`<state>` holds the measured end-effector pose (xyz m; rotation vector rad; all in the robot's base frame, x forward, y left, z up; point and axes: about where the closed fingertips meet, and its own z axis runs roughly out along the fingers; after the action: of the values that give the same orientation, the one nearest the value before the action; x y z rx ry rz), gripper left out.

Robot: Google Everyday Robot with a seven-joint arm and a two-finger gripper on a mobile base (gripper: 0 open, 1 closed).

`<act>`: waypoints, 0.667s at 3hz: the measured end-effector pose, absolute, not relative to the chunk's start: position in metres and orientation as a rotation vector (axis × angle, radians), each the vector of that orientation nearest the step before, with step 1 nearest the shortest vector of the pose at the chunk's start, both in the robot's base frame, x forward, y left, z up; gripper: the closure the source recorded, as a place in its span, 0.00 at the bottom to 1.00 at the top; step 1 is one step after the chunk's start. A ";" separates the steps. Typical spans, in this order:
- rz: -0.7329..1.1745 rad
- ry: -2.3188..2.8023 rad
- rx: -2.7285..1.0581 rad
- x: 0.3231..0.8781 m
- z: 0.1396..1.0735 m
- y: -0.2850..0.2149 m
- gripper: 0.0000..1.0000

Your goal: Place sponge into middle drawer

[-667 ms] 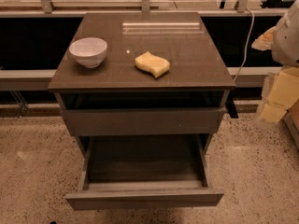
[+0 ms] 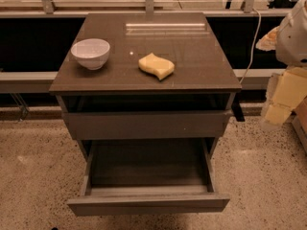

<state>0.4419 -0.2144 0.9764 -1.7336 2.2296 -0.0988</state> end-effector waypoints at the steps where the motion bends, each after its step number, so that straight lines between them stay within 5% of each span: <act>1: -0.097 2.198 -1.751 0.491 0.969 -0.199 0.00; 2: -0.061 2.138 -1.688 0.570 0.954 -0.174 0.00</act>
Offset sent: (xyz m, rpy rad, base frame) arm 0.2368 0.0737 -0.0337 0.1929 -0.1763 0.0113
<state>0.5701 -0.1739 0.9545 -1.6878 2.1378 -0.0612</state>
